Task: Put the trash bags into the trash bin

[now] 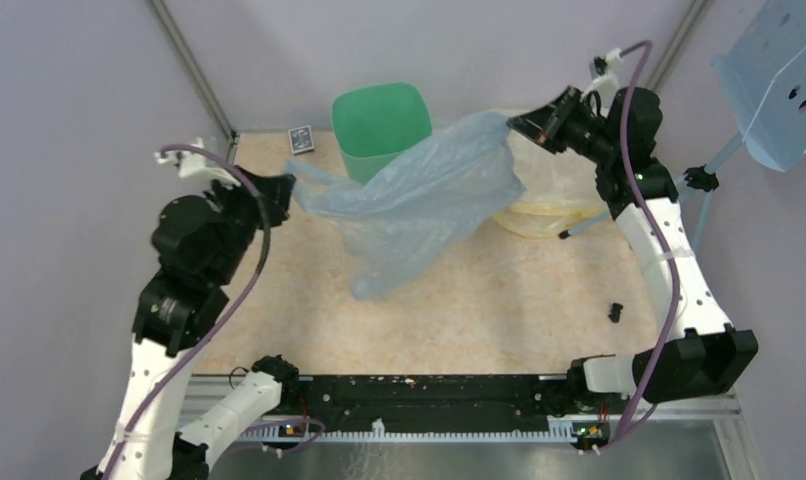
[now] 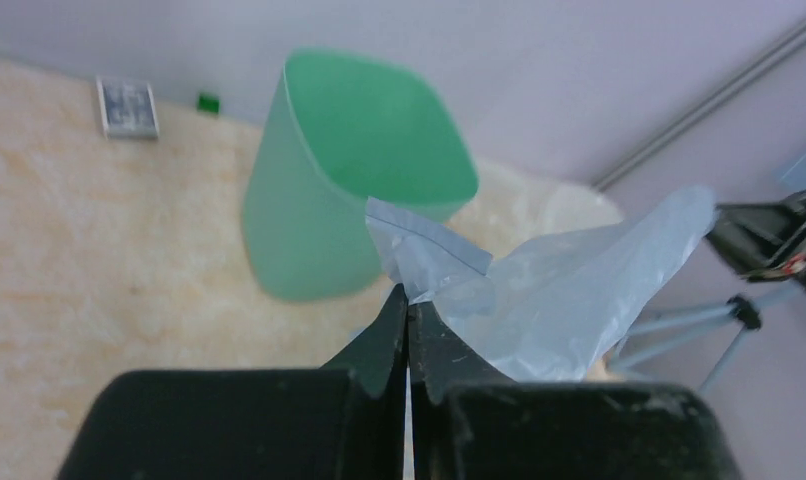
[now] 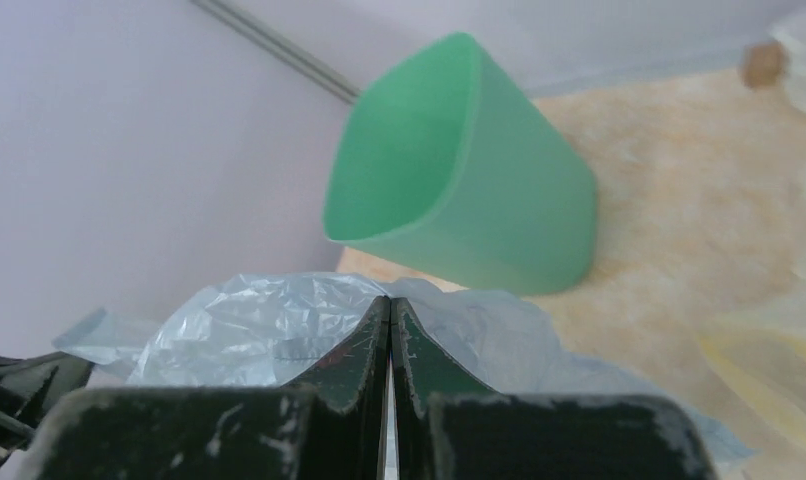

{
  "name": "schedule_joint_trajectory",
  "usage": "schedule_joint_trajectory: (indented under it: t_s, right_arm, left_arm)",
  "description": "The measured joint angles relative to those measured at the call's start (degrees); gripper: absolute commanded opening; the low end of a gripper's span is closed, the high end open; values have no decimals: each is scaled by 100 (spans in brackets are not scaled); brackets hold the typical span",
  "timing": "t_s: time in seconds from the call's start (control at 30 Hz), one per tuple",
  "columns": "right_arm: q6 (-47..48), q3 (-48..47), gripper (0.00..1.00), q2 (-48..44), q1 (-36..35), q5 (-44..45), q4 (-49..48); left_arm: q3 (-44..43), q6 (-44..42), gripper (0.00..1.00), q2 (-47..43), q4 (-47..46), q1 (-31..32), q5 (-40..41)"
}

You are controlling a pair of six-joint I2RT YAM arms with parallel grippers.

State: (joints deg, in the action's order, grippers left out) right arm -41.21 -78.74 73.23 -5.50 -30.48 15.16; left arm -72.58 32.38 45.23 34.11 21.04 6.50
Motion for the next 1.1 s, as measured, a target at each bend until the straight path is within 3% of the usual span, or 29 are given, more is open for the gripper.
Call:
schedule_joint_trajectory:
  t_s: [0.33, 0.6, 0.73, 0.9, 0.93, 1.0, 1.1]
  right_arm:
    - [-492, -2791, 0, 1862, -1272, 39, -647]
    - [-660, -5171, 0, 3488, -1692, 105, -691]
    - [-649, -5458, 0, 3982, -1711, 138, -643]
    - [-319, -5104, 0, 4299, -1827, 448, -343]
    - [-177, -5014, 5, 4330, -1886, 575, -240]
    - [175, -4859, 29, 4391, -2041, 920, 9]
    - [601, -4706, 52, 4417, -2258, 1314, 345]
  left_arm:
    - [-2555, -1248, 0, 664, -385, 0, 1316]
    - [-3202, -2538, 0, 1360, -1259, 0, 1895]
    - [-3770, -2852, 0, 1923, -1410, 0, 1904]
    - [-3633, -3001, 0, 2138, -1447, 0, 1952]
    - [-3591, -3003, 0, 2159, -1445, 0, 1945]
    - [-3523, -2990, 0, 2192, -1451, 0, 1864]
    - [-3364, -2920, 0, 2221, -1504, 0, 1661]
